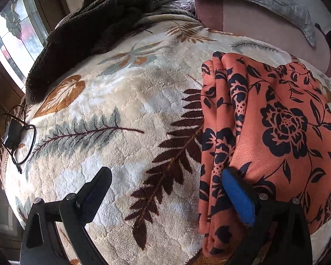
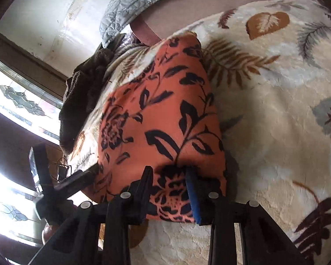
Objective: Fold small clothes
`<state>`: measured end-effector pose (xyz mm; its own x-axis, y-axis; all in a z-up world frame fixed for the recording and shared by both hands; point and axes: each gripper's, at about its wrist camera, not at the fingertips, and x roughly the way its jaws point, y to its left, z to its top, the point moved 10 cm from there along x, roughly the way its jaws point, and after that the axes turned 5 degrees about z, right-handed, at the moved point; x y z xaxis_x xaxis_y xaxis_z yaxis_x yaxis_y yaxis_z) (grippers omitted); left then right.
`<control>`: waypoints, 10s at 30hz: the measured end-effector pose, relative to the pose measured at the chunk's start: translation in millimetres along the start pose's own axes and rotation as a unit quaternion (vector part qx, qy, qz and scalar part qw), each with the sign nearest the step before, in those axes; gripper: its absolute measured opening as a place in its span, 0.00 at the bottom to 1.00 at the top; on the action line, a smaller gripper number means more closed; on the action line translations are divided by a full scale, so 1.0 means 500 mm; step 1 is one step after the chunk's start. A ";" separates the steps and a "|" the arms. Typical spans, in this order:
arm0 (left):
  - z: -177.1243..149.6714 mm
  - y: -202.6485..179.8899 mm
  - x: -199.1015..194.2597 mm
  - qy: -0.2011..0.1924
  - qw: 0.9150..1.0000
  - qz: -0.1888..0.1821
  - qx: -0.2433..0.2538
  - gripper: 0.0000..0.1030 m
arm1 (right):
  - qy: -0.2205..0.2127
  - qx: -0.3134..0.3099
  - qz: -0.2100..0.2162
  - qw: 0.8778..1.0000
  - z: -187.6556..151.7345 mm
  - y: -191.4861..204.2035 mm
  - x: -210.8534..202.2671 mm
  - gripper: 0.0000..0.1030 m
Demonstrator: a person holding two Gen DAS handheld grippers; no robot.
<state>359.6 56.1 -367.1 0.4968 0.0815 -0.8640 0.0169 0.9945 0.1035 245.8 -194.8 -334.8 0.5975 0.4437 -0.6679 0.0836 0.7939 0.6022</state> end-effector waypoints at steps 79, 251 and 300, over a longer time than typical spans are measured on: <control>-0.024 0.035 -0.073 -0.047 0.996 0.075 0.017 0.97 | 0.063 -0.070 -0.019 0.995 -0.045 0.055 0.005 0.34; 0.051 -0.030 -0.117 -0.074 0.997 0.026 0.025 0.97 | -0.018 -0.090 -0.040 0.995 0.123 -0.010 0.001 0.72; 0.031 -0.184 0.006 0.076 0.962 -0.259 -0.045 0.96 | 0.050 0.080 0.126 0.988 0.128 -0.069 0.141 0.74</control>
<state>373.2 -36.2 -371.7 0.3099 -0.4242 -0.8509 0.1504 0.9056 -0.3967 336.2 -217.3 -374.8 0.5344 0.6641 -0.5229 0.0717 0.5808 0.8109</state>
